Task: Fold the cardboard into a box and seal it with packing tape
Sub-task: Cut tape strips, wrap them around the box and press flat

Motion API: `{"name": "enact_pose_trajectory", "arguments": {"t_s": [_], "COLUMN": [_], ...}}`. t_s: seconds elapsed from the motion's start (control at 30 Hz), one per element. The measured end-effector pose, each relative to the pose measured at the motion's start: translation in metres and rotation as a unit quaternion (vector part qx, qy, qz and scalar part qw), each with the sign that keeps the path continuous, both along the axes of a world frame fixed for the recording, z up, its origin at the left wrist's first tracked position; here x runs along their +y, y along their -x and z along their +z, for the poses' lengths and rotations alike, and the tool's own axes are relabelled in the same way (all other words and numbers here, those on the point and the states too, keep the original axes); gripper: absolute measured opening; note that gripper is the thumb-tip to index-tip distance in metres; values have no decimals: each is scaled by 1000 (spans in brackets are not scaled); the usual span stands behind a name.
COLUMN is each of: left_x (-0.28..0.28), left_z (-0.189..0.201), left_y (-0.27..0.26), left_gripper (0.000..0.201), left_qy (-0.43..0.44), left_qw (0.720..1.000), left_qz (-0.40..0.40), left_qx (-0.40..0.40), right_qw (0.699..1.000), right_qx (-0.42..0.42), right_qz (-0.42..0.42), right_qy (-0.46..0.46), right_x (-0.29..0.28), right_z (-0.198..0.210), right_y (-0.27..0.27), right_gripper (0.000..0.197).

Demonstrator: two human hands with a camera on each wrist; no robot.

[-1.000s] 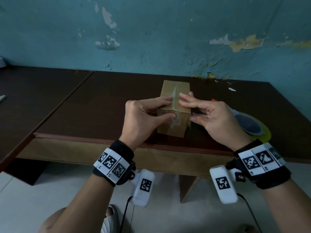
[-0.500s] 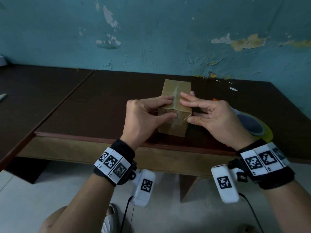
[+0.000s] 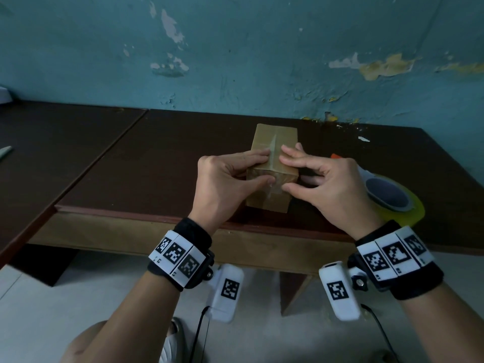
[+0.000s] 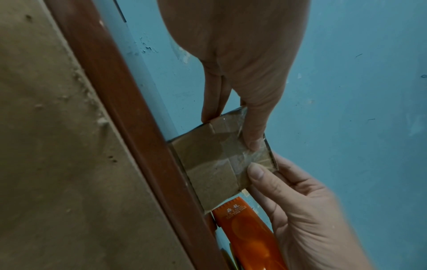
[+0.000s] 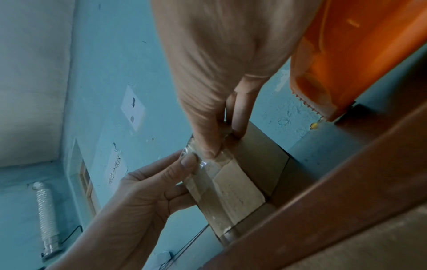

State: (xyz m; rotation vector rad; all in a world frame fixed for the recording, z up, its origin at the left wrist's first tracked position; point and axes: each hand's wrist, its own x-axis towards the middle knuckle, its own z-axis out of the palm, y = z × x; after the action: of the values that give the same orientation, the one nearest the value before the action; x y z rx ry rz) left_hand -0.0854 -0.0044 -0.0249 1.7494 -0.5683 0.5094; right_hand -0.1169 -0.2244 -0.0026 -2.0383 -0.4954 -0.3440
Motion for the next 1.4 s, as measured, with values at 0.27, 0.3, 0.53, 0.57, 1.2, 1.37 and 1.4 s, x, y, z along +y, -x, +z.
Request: {"name": "enact_pose_trajectory", "arguments": {"t_s": [0.27, 0.3, 0.53, 0.57, 1.2, 1.37, 1.4], "left_x": [1, 1, -6, -6, -7, -13, -15], "left_z": [0, -1, -3, -2, -1, 6, 5], "left_y": [-2, -3, 1, 1, 7, 11, 10], "left_gripper": [41, 39, 39, 39, 43, 82, 87], "left_qy": [18, 18, 8, 10, -75, -128, -148], "left_qw": [1000, 1000, 1000, 1000, 992, 984, 980], "left_qz": [-11, -5, 24, 23, 65, 108, 120], "left_qx": [13, 11, -12, -14, -83, -62, -53], "right_qw": [1000, 1000, 1000, 1000, 1000, 998, 998], "right_qx": [3, 3, -15, -15, -2, 12, 19], "right_qz": [2, 3, -10, -11, -12, 41, 47], "right_qy": [-19, -19, -15, -17, -26, -40, -46], "right_x": [-2, -2, 1, 2, 6, 3, 3], "right_z": [-4, -4, -6, -6, 5, 17, 20], "right_y": [-2, -2, -2, -2, 5, 10, 11], "right_gripper": [53, 53, 53, 52, 41, 32, 32]}}
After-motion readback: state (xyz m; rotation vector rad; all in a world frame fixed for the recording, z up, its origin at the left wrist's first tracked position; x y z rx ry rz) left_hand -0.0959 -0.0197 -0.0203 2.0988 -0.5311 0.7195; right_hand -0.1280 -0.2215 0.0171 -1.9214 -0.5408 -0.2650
